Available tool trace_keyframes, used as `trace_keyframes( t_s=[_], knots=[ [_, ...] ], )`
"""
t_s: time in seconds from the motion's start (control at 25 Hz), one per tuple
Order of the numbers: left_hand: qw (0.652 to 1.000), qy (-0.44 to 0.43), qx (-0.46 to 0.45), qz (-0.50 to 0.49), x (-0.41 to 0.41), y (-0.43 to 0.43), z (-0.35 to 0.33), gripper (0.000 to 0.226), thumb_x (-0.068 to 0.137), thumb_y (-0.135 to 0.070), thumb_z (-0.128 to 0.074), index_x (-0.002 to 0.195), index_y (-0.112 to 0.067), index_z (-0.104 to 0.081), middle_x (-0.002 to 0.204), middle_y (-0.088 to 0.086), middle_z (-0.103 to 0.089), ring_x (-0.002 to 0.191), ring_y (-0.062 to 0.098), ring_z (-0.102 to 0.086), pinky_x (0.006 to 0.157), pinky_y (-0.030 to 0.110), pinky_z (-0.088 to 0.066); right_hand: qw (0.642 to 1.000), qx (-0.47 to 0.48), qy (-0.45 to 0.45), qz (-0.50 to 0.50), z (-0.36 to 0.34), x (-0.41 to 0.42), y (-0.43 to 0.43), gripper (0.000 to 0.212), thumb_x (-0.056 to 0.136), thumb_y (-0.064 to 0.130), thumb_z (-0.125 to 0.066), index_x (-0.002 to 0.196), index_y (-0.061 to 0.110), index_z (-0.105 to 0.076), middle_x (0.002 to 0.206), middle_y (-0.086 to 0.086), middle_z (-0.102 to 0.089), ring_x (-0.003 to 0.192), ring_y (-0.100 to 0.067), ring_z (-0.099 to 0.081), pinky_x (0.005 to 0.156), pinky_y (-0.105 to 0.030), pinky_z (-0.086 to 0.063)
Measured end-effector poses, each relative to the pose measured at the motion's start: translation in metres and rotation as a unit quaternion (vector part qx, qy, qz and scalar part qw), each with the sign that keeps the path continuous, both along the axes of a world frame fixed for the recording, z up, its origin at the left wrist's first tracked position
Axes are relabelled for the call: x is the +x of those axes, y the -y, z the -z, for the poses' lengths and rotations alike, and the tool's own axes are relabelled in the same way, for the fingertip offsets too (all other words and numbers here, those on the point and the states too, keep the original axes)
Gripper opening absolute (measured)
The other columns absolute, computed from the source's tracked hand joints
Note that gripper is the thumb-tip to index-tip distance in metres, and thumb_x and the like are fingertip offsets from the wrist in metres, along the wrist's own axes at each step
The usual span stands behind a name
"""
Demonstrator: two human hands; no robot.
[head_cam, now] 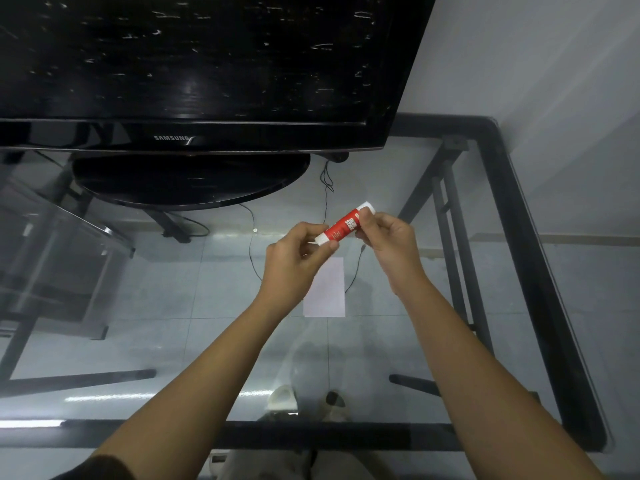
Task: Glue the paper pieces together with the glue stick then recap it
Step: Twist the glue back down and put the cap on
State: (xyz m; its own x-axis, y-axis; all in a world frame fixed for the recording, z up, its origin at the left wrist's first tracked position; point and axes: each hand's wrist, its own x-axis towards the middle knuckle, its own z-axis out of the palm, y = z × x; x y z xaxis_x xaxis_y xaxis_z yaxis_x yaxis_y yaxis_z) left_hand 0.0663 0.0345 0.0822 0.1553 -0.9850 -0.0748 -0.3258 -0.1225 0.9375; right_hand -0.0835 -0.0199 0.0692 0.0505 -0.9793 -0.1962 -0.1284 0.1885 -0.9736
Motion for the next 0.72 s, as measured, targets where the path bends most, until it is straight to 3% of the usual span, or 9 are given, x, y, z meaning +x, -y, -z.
trace_keyframes(
  t_s=[0.08,0.2,0.28,0.4,0.48,0.56,0.64,0.72],
  knots=[
    [0.998,-0.051,0.02,-0.025,0.002,0.001,0.002,0.021,0.084,-0.025,-0.066,0.104,-0.019,-0.062,0.09,-0.003,-0.07,0.082,0.014,-0.068,0.08,0.036,-0.056,0.994,-0.042,-0.102,-0.019,0.01,-0.01,0.004,0.045,0.073,0.066,-0.052,0.1,0.032,-0.063,0.102,0.018,-0.065,0.093,0.007,-0.06,0.084,-0.02,-0.048],
    [0.995,-0.086,0.026,-0.044,0.007,0.001,0.006,0.02,0.084,-0.022,-0.066,0.104,-0.019,-0.062,0.09,-0.006,-0.069,0.082,0.013,-0.069,0.084,0.04,-0.056,0.926,-0.116,-0.358,-0.037,0.039,-0.04,0.013,0.052,0.088,0.043,-0.053,0.131,0.016,-0.045,0.136,-0.006,-0.049,0.124,-0.02,-0.043,0.1,-0.038,-0.039],
    [0.994,-0.09,0.024,-0.05,0.01,0.0,0.006,0.023,0.084,-0.023,-0.066,0.106,-0.017,-0.062,0.092,-0.007,-0.069,0.082,0.012,-0.069,0.085,0.039,-0.056,0.869,-0.106,-0.476,-0.084,0.057,-0.057,0.014,0.051,0.09,0.03,-0.055,0.135,0.011,-0.039,0.142,-0.014,-0.042,0.13,-0.031,-0.037,0.104,-0.044,-0.036],
    [0.995,-0.083,0.024,-0.056,0.014,-0.001,0.005,0.026,0.083,-0.024,-0.066,0.108,-0.016,-0.061,0.094,-0.006,-0.068,0.082,0.01,-0.069,0.085,0.038,-0.056,0.834,-0.092,-0.531,-0.118,0.071,-0.068,0.013,0.043,0.092,0.019,-0.051,0.133,0.006,-0.043,0.135,-0.019,-0.048,0.122,-0.035,-0.045,0.099,-0.045,-0.043],
    [0.995,-0.082,0.025,-0.057,0.015,-0.001,0.005,0.027,0.083,-0.024,-0.066,0.108,-0.015,-0.061,0.095,-0.004,-0.068,0.082,0.009,-0.069,0.085,0.038,-0.056,0.826,-0.093,-0.542,-0.125,0.071,-0.07,0.016,0.037,0.093,0.012,-0.048,0.13,0.004,-0.046,0.128,-0.021,-0.054,0.113,-0.036,-0.052,0.094,-0.045,-0.047],
    [0.995,-0.081,0.026,-0.058,0.015,-0.001,0.006,0.027,0.084,-0.024,-0.066,0.108,-0.016,-0.061,0.096,-0.004,-0.068,0.082,0.009,-0.069,0.085,0.037,-0.056,0.858,-0.09,-0.497,-0.095,0.064,-0.068,0.019,0.035,0.093,0.01,-0.048,0.128,0.002,-0.048,0.123,-0.022,-0.057,0.109,-0.035,-0.054,0.094,-0.041,-0.046],
    [0.995,-0.084,0.024,-0.057,0.015,-0.001,0.007,0.026,0.084,-0.023,-0.065,0.108,-0.016,-0.061,0.095,-0.005,-0.068,0.083,0.01,-0.069,0.085,0.038,-0.055,0.934,-0.069,-0.351,0.002,0.046,-0.058,0.021,0.035,0.092,0.015,-0.053,0.125,0.004,-0.052,0.12,-0.017,-0.06,0.106,-0.025,-0.056,0.091,-0.03,-0.045],
    [0.995,-0.087,0.021,-0.053,0.012,0.001,0.008,0.026,0.084,-0.023,-0.066,0.109,-0.015,-0.061,0.095,-0.004,-0.069,0.085,0.012,-0.069,0.087,0.04,-0.055,0.988,-0.018,-0.142,0.055,0.023,-0.043,0.019,0.036,0.089,0.025,-0.057,0.124,0.014,-0.055,0.119,-0.001,-0.062,0.105,-0.009,-0.056,0.087,-0.017,-0.044]
  ],
)
